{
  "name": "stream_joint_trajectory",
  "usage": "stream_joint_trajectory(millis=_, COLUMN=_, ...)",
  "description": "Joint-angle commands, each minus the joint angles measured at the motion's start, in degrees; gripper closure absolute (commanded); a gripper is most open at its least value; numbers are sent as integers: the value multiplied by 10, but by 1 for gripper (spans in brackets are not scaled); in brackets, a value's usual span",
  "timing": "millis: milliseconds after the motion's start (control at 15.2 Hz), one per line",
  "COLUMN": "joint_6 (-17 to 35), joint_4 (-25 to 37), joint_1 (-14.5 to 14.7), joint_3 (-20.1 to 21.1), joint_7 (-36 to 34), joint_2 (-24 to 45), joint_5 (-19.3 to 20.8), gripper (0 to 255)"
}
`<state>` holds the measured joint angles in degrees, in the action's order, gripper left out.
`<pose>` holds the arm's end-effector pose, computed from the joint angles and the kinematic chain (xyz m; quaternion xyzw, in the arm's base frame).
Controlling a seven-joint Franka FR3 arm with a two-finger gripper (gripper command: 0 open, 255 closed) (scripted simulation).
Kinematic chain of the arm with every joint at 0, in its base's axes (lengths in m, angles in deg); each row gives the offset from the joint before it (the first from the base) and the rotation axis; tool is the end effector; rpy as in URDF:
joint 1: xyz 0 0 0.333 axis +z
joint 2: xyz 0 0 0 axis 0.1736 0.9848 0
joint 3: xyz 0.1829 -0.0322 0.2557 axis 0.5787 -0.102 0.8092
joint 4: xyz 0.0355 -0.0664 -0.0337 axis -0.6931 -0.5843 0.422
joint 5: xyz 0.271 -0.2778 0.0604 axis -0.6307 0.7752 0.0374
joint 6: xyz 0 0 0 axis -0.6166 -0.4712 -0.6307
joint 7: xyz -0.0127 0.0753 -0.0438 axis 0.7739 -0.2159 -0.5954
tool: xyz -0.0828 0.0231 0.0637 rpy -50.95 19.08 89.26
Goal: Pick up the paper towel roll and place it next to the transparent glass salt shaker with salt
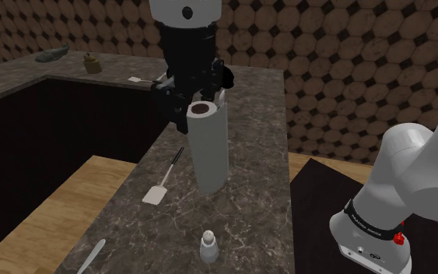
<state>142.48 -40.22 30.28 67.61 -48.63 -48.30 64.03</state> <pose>0.3574 0.3457 0.6060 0.9973 0.0627 0.0295 0.0261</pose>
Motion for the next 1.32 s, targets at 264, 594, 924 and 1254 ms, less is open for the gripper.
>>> stream_joint_trajectory(millis=264, joint_6=47, joint_4=-52, joint_1=1, joint_3=0, joint_7=0, joint_2=-5, joint_5=-2, gripper=255)
stream_joint_trajectory(millis=594, joint_6=85, joint_4=-91, joint_1=2, joint_3=1, joint_7=-2, joint_2=-6, joint_5=-3, gripper=255)
stream_joint_trajectory(millis=924, joint_6=124, joint_4=-127, joint_1=3, joint_3=3, joint_7=-5, joint_2=-4, joint_5=-2, gripper=255)
stream_joint_trajectory(millis=1254, joint_6=162, joint_4=-160, joint_1=3, joint_3=6, joint_7=-9, joint_2=2, joint_5=0, gripper=255)
